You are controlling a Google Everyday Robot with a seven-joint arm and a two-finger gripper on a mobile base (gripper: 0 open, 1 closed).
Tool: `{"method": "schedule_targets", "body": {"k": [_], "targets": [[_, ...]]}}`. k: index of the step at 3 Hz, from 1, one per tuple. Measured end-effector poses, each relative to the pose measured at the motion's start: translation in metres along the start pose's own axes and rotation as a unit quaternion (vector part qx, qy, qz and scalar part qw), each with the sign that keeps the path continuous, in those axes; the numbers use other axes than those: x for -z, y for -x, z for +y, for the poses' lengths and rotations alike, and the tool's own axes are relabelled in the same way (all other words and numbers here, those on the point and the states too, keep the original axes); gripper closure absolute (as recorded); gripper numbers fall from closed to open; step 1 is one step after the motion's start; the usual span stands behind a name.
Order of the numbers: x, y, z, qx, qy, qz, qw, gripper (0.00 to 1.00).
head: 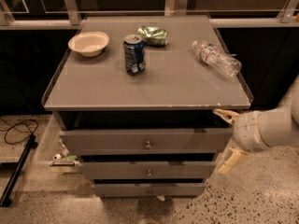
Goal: Open top drawer
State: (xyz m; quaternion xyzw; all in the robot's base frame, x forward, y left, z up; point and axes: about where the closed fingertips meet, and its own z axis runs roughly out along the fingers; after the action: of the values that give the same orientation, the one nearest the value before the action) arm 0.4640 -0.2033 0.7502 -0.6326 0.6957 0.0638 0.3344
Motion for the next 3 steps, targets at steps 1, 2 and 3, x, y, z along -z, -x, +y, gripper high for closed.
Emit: {"method": "schedule_targets", "body": {"k": [1, 2, 3], "targets": [[-0.029, 0.01, -0.004, 0.043, 0.0, -0.039, 0.9983, 0.0], [-0.029, 0.01, -0.003, 0.043, 0.001, -0.039, 0.9983, 0.0], [-0.035, -0.006, 0.017, 0.025, 0.018, -0.022, 0.9993, 0.0]]}}
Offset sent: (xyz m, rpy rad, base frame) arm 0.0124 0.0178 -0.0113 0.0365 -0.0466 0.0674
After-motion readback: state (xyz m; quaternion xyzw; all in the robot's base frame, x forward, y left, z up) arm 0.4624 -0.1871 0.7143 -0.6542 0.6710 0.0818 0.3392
